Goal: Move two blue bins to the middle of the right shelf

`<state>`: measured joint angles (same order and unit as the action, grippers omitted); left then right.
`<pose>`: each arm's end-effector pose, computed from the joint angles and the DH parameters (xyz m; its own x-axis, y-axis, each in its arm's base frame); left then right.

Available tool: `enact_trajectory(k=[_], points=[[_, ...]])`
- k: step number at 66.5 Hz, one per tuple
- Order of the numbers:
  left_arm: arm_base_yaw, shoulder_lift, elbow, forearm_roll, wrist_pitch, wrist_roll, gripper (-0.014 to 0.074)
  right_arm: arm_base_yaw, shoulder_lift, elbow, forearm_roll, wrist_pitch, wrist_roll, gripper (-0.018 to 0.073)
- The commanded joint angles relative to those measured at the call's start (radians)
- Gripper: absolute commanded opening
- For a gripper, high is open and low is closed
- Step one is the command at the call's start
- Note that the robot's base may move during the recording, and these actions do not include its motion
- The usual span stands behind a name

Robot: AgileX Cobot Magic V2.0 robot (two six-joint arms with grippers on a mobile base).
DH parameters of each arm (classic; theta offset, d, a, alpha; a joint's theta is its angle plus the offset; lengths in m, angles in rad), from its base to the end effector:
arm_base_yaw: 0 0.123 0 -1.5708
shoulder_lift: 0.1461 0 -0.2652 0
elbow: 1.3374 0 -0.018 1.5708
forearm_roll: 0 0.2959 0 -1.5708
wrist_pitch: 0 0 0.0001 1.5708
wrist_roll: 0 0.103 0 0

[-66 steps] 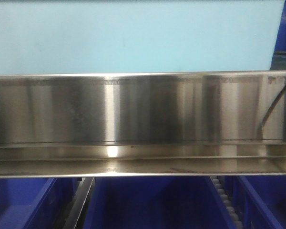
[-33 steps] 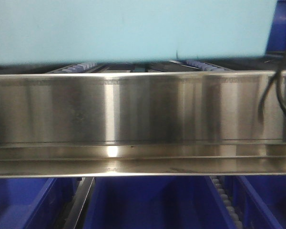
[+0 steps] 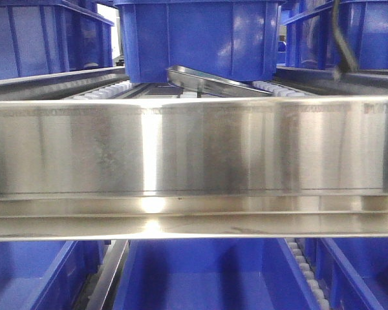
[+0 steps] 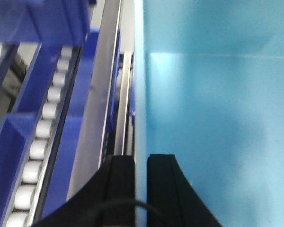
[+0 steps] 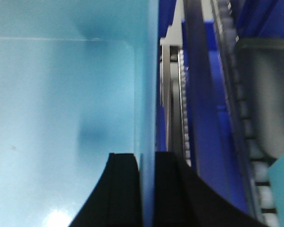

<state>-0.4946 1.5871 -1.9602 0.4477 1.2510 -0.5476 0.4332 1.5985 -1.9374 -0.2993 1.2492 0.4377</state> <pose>0.3441 -0.1374 0.4677 -0.6240 -0.0647 -0.7788 -0.0776 0.9968 -0.0207 0.3534 0.1317 0.4513 -0.6952 0.0317 -0.7181 0.0046 0.9992 0.0396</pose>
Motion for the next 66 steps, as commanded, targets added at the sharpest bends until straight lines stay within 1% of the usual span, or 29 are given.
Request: enact_trajectory(k=[1,12,19,66], points=[[-0.030,-0.014,-0.026,-0.011,-0.030,0.002,-0.0111,0.005,-0.024,-0.014,-0.008,-0.028,-0.004,-0.0162],[-0.028,-0.014,-0.026,-0.009,-0.030,0.002,-0.0111,0.005,-0.028,-0.014,-0.008,-0.028,-0.004,-0.0162],[-0.028,-0.014,-0.026,0.010,-0.030,0.002,-0.0111,0.005,-0.028,-0.014,-0.008,-0.028,-0.004,-0.0162],[-0.028,-0.014,-0.026,0.010,-0.030,0.002,-0.0111,0.005,-0.028,-0.014,-0.008,-0.036,-0.004,-0.0162]])
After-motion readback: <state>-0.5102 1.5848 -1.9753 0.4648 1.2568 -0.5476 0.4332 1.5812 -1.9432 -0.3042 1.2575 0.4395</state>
